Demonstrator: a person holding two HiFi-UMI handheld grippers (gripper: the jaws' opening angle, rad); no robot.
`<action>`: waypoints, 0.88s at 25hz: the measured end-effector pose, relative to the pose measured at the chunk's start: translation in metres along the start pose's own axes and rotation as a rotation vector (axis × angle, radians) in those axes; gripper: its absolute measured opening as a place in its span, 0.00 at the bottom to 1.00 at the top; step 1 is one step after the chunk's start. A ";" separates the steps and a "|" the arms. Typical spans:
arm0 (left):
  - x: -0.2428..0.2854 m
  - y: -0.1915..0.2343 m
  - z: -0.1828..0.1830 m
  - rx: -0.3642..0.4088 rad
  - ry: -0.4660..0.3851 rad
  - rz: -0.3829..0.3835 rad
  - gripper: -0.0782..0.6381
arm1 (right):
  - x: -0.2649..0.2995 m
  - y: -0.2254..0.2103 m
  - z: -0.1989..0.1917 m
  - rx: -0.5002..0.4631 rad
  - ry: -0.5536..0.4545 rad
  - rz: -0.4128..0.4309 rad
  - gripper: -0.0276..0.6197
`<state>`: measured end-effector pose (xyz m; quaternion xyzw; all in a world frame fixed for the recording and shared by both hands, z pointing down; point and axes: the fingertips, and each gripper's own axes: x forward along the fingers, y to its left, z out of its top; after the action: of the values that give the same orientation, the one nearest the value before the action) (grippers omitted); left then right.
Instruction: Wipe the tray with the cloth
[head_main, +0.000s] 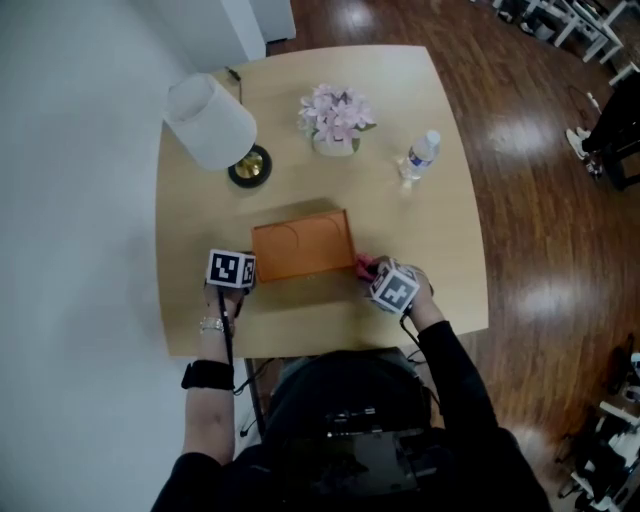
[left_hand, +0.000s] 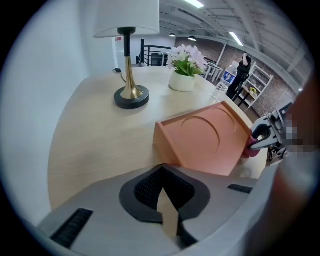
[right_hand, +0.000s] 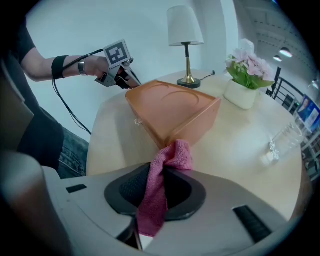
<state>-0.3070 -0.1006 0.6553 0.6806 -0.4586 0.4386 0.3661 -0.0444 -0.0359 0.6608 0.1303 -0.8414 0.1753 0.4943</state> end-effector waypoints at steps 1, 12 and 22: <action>0.000 0.001 0.001 0.008 -0.003 -0.003 0.11 | 0.001 0.004 0.001 0.013 -0.004 0.001 0.17; -0.020 0.001 0.001 -0.002 -0.084 -0.045 0.11 | -0.014 -0.003 -0.010 0.154 -0.010 -0.047 0.17; -0.065 -0.056 0.001 0.064 -0.146 -0.156 0.11 | -0.023 -0.121 0.065 0.100 -0.142 -0.209 0.17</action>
<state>-0.2667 -0.0641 0.5887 0.7558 -0.4153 0.3724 0.3429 -0.0368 -0.1720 0.6314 0.2536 -0.8464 0.1548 0.4419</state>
